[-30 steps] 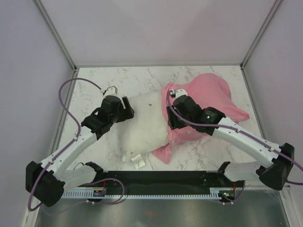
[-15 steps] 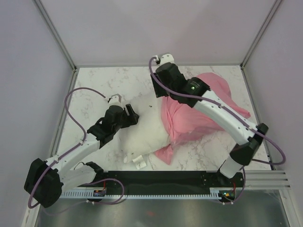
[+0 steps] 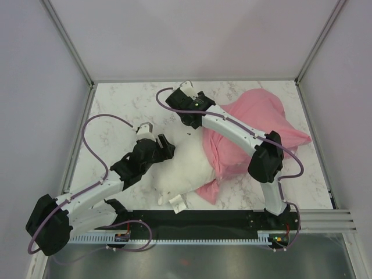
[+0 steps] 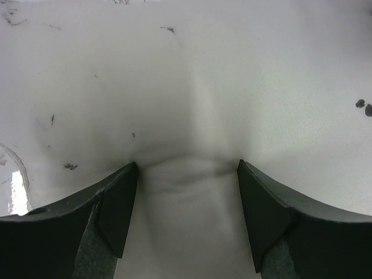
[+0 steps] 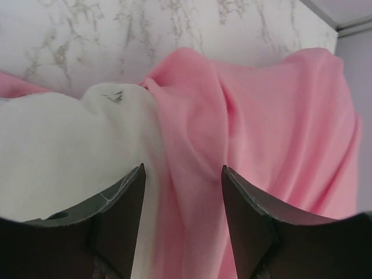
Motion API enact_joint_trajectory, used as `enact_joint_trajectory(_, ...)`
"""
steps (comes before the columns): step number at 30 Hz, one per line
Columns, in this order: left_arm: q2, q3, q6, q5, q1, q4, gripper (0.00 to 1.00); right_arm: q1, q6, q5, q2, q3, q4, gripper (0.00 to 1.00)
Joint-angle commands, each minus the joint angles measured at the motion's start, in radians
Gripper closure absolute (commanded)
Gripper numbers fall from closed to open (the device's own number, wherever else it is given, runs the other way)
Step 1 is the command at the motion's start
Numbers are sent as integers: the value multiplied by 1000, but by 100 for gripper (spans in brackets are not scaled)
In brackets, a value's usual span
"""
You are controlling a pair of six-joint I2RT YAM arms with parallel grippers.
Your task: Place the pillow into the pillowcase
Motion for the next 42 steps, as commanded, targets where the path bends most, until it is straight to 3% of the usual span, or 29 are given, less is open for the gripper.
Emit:
enact_joint_trajectory(1, 7, -27, -19, -9, -35, -53, 23, -7, -14, 200, 2, 0, -51, 38)
enact_joint_trajectory(4, -1, -22, -14, -30, -48, -59, 23, -15, -22, 271, 45, 15, -50, 44)
enact_joint_trajectory(8, -5, -18, -11, -41, -52, -77, 23, -32, -46, 247, 120, 58, -50, 53)
enact_joint_trajectory(11, -4, -13, -11, -43, -54, -79, 23, -32, -49, 222, 151, 92, -50, 100)
enact_joint_trajectory(13, -2, -9, -8, -39, -55, -73, 23, -17, -67, 187, 134, 115, -13, 100)
enact_joint_trajectory(17, 1, -5, 56, 8, -66, 13, 28, 14, -117, -76, 18, 112, 161, 100)
enact_joint_trajectory(18, 4, -1, 76, 17, -68, 47, 28, 14, -105, -271, -1, 115, 179, 100)
enact_joint_trajectory(22, 39, 30, 110, 54, -78, 126, 28, 19, -25, -632, -98, 72, 295, 100)
enact_joint_trajectory(28, 124, 96, 134, 25, -89, 160, 28, 66, 87, -937, -289, -180, 494, 100)
enact_joint_trajectory(34, 151, 171, 113, 28, -144, 196, 29, 91, 158, -984, -431, -411, 588, 100)
enact_joint_trajectory(38, 98, 173, 102, -18, -264, 206, 29, 79, 152, -828, -566, -486, 561, 100)
enact_joint_trajectory(41, -2, 165, 90, -38, -301, 135, 22, -31, 162, -836, -616, -506, 513, 100)
enact_joint_trajectory(42, -23, 174, 85, -65, -298, 36, 20, -109, 176, -848, -625, -517, 510, 100)
